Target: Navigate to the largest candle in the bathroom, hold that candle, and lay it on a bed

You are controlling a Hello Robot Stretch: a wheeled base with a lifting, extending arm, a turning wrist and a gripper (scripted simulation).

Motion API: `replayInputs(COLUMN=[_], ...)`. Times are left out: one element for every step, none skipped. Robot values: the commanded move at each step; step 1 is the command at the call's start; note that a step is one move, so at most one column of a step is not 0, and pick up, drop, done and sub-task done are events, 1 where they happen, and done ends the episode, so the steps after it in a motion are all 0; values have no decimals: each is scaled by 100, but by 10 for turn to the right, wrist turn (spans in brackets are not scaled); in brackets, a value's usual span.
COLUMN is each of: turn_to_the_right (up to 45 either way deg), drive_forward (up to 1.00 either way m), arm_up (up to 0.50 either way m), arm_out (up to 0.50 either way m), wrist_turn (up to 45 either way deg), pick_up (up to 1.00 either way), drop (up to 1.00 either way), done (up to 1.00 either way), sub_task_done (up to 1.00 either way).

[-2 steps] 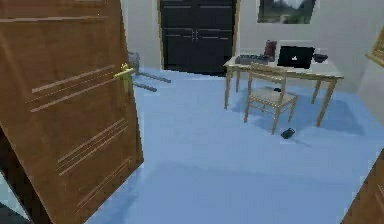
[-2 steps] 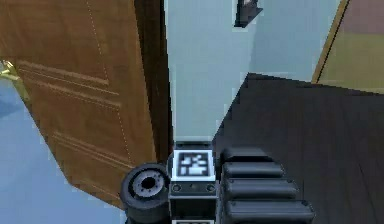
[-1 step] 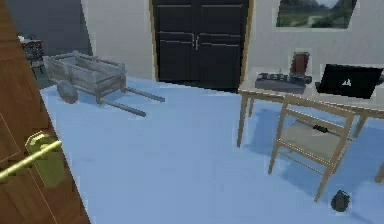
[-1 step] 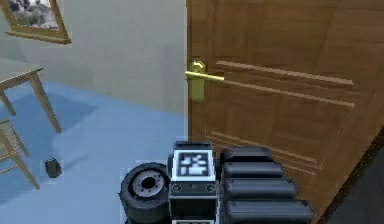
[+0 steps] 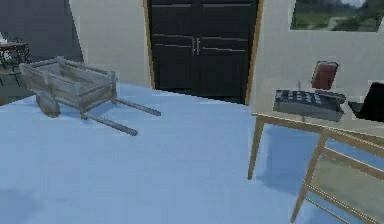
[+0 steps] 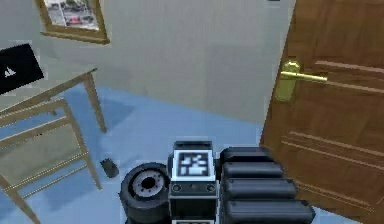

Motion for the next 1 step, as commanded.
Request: replayInputs(turn_to_the_right=[90], drive_forward=[0], arm_up=[0], arm_out=[0], wrist_turn=[0], pick_up=[0], drop=[0], done=[0], sub_task_done=[0])
